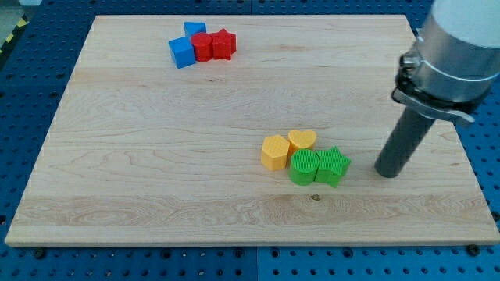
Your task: Slightly move the yellow blocks to the left
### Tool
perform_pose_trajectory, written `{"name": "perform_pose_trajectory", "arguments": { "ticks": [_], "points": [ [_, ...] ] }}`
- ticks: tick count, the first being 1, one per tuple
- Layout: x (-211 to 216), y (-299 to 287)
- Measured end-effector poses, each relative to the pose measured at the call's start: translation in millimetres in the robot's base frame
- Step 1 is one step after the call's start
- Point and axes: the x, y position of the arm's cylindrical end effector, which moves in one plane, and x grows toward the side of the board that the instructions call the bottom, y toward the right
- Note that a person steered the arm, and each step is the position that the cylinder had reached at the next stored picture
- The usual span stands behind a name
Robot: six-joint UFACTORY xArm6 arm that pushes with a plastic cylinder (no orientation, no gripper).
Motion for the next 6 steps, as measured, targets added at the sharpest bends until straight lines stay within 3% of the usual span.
{"name": "perform_pose_trajectory", "arguments": {
  "ticks": [2,4,5,6],
  "points": [
    [2.4,-46.4],
    [1.9,-41.6],
    [27.5,-27.0],
    [49.9,-56.6]
  ]
}}
